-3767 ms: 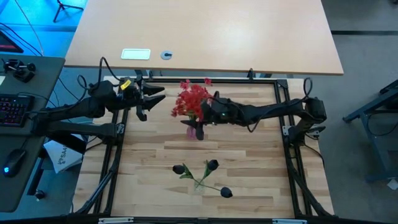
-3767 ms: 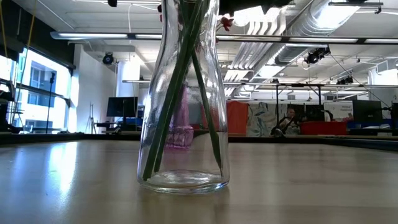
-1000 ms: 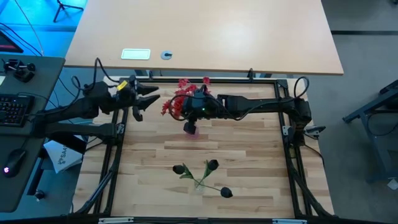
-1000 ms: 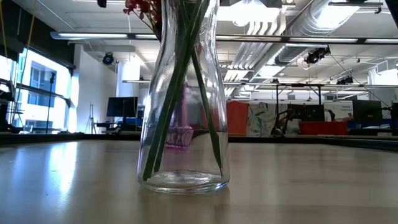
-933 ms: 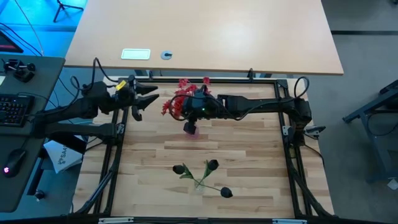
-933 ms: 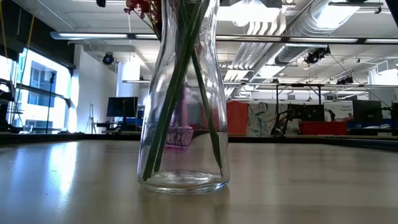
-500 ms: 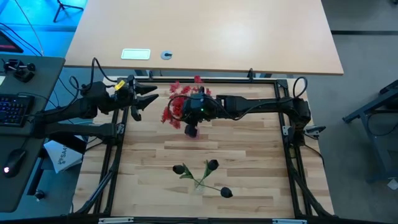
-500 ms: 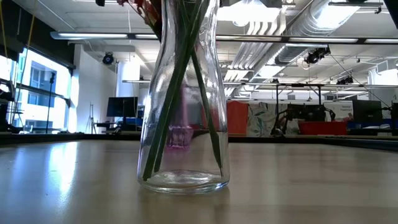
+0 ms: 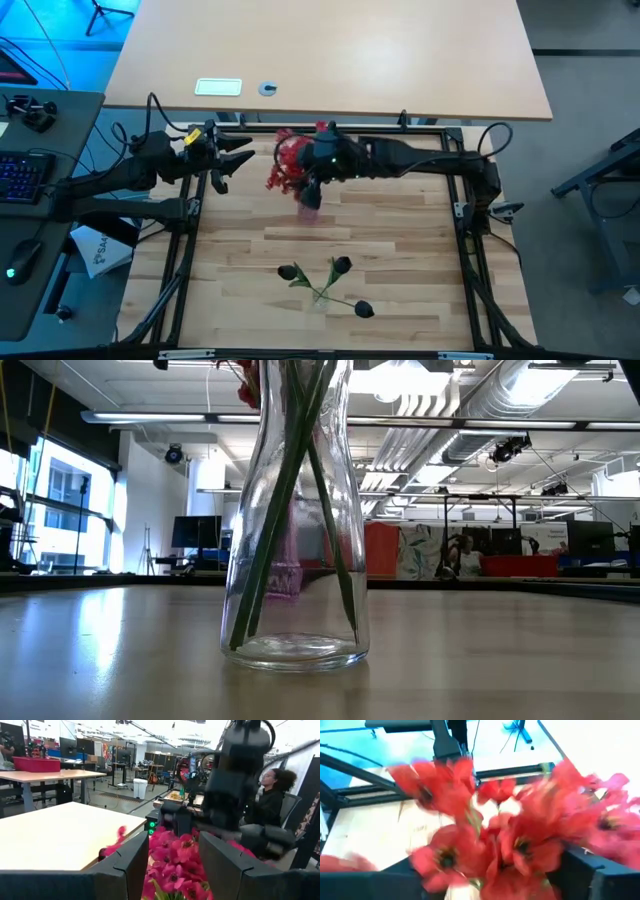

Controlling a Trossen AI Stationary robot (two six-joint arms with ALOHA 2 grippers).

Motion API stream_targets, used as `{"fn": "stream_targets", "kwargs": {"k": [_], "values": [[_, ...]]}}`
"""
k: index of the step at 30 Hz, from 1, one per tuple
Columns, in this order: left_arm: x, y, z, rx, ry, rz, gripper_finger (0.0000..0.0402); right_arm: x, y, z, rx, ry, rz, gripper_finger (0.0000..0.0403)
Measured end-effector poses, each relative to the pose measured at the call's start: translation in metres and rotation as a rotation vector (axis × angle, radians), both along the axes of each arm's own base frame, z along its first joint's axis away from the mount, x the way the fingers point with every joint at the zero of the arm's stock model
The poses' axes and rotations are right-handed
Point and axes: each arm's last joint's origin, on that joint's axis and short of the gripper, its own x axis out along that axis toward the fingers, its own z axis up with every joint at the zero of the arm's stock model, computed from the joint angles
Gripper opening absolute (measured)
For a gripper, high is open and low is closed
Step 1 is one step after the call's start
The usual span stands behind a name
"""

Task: Sort flowers into vase by color
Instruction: Put the red flowers into the pink vase, then return to Home Position

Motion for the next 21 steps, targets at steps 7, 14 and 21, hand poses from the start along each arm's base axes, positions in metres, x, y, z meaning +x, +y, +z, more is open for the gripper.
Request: {"fn": "stream_targets", "kwargs": {"k": [7, 14, 21], "values": [[0.000, 0.000, 0.002, 0.027, -0.011, 0.004, 0.0160, -0.020, -0.010, 0.031, -0.065, 0.069, 0.016, 0.0323], [0.000, 0.001, 0.002, 0.027, -0.013, 0.036, 0.0160, -0.034, -0.020, 0.058, -0.062, 0.033, -0.007, 0.0332], [-0.002, 0.001, 0.010, -0.010, -0.113, 0.039, 0.0160, -0.057, -0.027, 0.088, -0.101, -0.024, -0.016, 0.0332]]}}
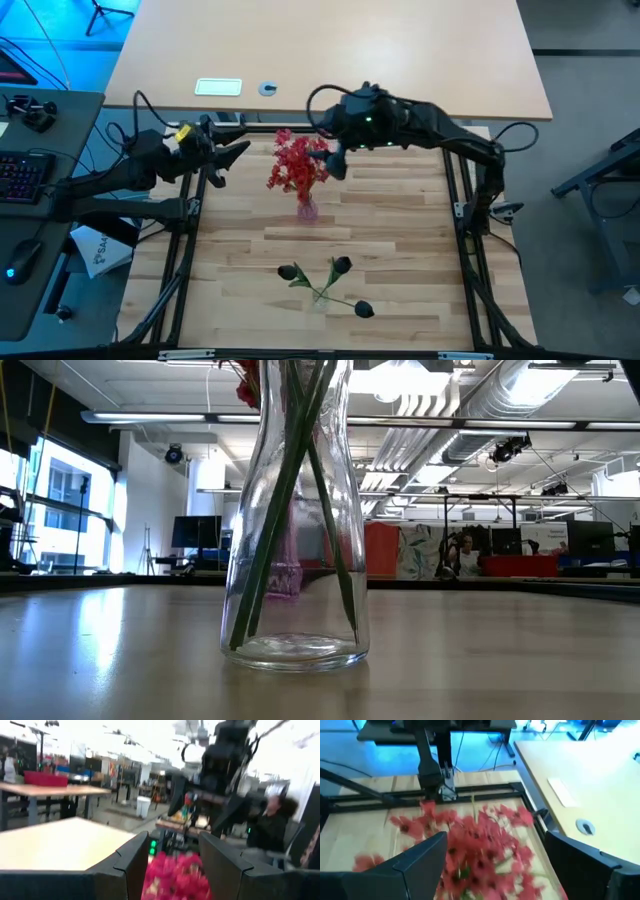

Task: Sort flowers into vase by color
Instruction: Return to Home Position

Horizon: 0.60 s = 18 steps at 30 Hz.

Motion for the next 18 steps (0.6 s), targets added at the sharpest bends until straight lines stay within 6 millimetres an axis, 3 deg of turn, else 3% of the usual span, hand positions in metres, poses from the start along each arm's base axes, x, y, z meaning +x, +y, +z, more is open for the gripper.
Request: {"fn": "stream_targets", "kwargs": {"k": [4, 7, 10, 13, 14, 18], "values": [[-0.001, -0.001, 0.006, 0.013, -0.064, -0.011, 0.0160, -0.022, -0.001, -0.003, 0.006, 0.104, -0.007, 0.0316], [0.000, 0.000, 0.009, -0.008, -0.101, 0.004, 0.0160, -0.041, 0.000, -0.010, 0.007, 0.237, -0.024, 0.0264], [0.007, 0.002, 0.009, -0.029, -0.120, 0.002, 0.0155, -0.064, 0.003, -0.021, 0.028, 0.344, -0.038, 0.0170], [0.017, 0.003, 0.007, -0.013, -0.118, -0.032, 0.0139, -0.095, 0.007, -0.036, 0.066, 0.401, -0.047, 0.0046], [0.022, 0.003, 0.006, -0.003, -0.109, -0.055, 0.0131, -0.107, 0.009, -0.044, 0.084, 0.410, -0.057, 0.0024], [0.033, 0.001, 0.004, 0.027, -0.102, -0.170, 0.0093, -0.157, 0.015, -0.085, 0.201, 0.305, -0.169, 0.0026]]}}
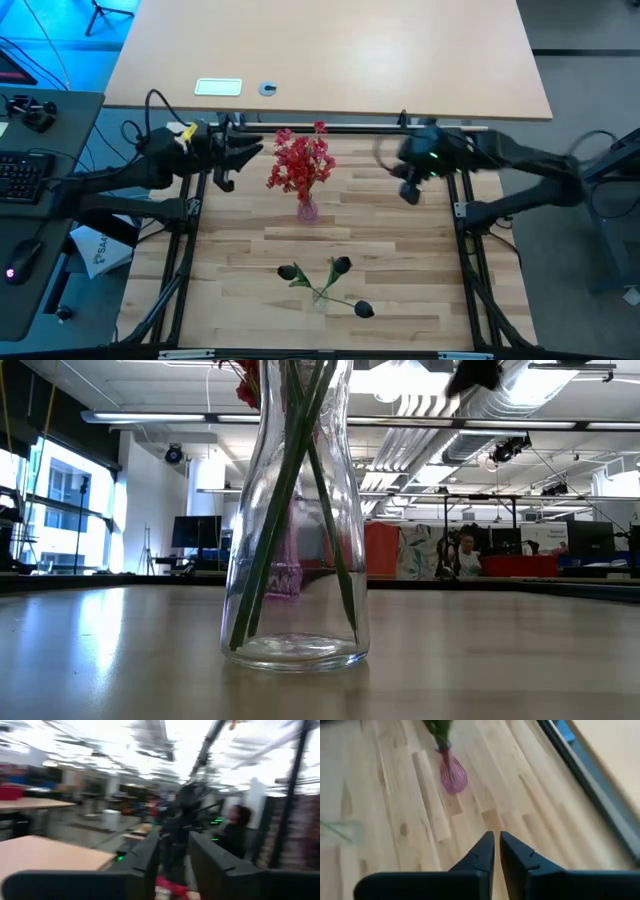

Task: Sort flowers into vase by color
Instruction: Return to Home Position

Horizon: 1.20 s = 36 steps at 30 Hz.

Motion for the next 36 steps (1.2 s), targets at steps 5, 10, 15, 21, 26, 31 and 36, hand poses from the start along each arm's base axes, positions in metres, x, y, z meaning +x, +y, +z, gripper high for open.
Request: {"fn": "stream_targets", "kwargs": {"k": [5, 10, 15, 21, 26, 31, 36], "values": [[0.001, -0.009, -0.004, 0.027, 0.002, -0.242, 0.0018, -0.049, 0.009, -0.056, 0.244, -0.209, -0.155, 0.0004], [-0.003, -0.025, -0.047, -0.026, -0.055, -0.331, 0.0003, -0.052, 0.019, -0.066, 0.423, -0.546, -0.068, 0.0001], [-0.008, -0.031, -0.094, -0.116, -0.154, -0.258, 0.0000, -0.043, 0.022, -0.053, 0.275, -0.651, 0.037, 0.0001], [-0.015, -0.033, -0.129, -0.148, -0.094, -0.236, 0.0000, -0.032, 0.015, -0.042, 0.305, -0.665, -0.074, 0.0002], [-0.033, -0.028, -0.150, -0.157, -0.110, -0.236, 0.0000, -0.026, 0.013, -0.044, 0.305, -0.643, -0.086, 0.0002], [-0.055, -0.025, -0.165, -0.234, -0.189, -0.231, 0.0000, -0.020, 0.012, -0.048, 0.312, -0.621, -0.094, 0.0001], [-0.057, -0.025, -0.181, -0.302, -0.118, -0.209, 0.0000, -0.017, 0.012, -0.051, 0.327, -0.608, -0.111, 0.0000]]}}
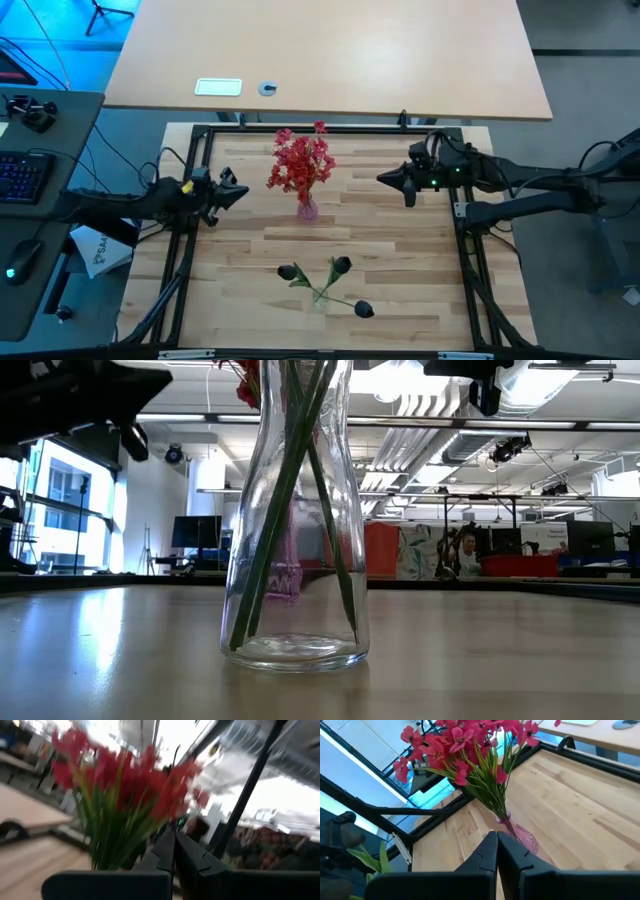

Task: Sort flowers into vase by color
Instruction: Return to Home Position

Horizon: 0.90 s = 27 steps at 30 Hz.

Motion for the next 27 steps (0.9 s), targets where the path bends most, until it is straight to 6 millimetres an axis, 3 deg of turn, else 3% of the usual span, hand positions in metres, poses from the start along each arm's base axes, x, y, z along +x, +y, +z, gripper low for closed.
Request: {"fn": "stream_targets", "kwargs": {"k": [8, 15, 19, 27], "values": [[0.006, -0.002, -0.034, 0.055, 0.363, 0.000, 0.0000, -0.003, 0.001, -0.006, 0.099, 0.055, -0.024, 0.0000], [0.004, -0.002, -0.044, 0.108, 0.476, 0.014, 0.0000, -0.004, 0.001, -0.009, 0.085, 0.088, -0.017, 0.0000], [0.001, -0.001, -0.062, 0.142, 0.671, 0.045, 0.0000, -0.004, 0.001, -0.008, 0.059, 0.089, -0.007, 0.0000], [-0.001, -0.004, -0.058, 0.104, 0.626, -0.075, 0.0000, -0.004, 0.001, -0.008, 0.060, 0.088, -0.007, 0.0000]]}}
